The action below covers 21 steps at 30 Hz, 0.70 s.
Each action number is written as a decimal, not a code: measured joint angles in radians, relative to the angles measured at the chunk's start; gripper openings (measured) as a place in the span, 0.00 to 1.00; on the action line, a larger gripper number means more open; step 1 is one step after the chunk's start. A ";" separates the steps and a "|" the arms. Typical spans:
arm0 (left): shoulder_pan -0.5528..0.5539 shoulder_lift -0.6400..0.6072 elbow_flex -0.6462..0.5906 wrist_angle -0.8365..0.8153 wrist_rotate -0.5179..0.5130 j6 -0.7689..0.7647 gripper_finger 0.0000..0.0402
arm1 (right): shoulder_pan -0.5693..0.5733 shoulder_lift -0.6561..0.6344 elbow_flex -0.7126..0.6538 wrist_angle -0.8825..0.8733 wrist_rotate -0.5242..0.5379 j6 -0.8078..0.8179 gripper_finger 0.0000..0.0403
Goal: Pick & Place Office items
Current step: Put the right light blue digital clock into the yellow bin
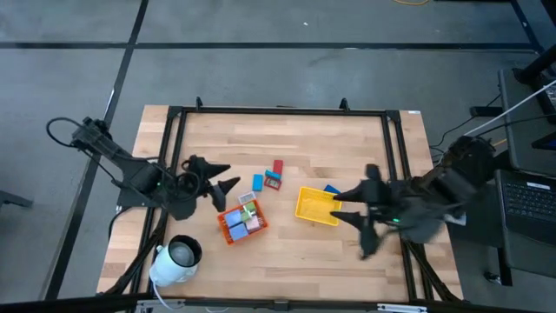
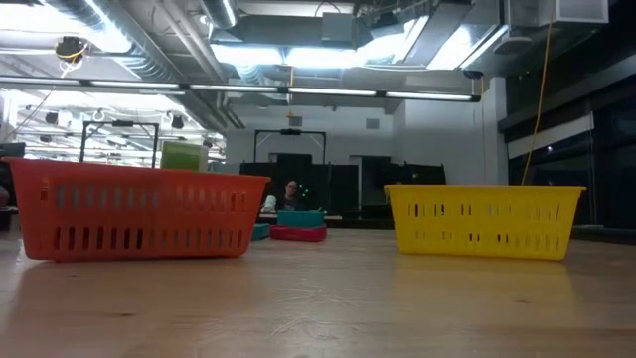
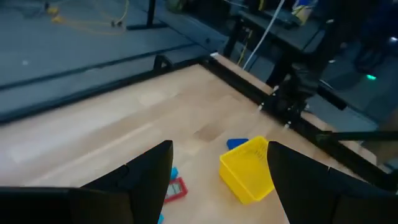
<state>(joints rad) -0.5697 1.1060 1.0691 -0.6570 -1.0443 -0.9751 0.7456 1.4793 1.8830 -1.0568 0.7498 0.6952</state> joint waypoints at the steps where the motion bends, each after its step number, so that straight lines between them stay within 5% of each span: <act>1: -0.004 -0.010 0.000 -0.002 0.003 0.027 0.63 | -0.033 0.004 -0.012 -0.029 -0.056 0.000 0.46; 9: -0.007 -0.011 0.000 -0.005 -0.080 0.026 0.61 | -0.333 -0.001 -0.298 -0.001 -0.348 0.018 0.46; 16: 0.005 -0.019 -0.001 -0.014 -0.117 0.054 0.61 | -0.663 0.056 -0.563 0.606 -0.751 0.032 0.46; 21: 0.011 -0.043 -0.002 -0.027 -0.120 0.094 0.61 | -0.773 0.149 -0.558 0.674 -0.796 -0.094 0.44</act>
<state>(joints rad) -0.5591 1.0634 1.0672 -0.6843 -1.1645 -0.8813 -0.0277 1.6281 1.3251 -0.3824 -0.0466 0.6009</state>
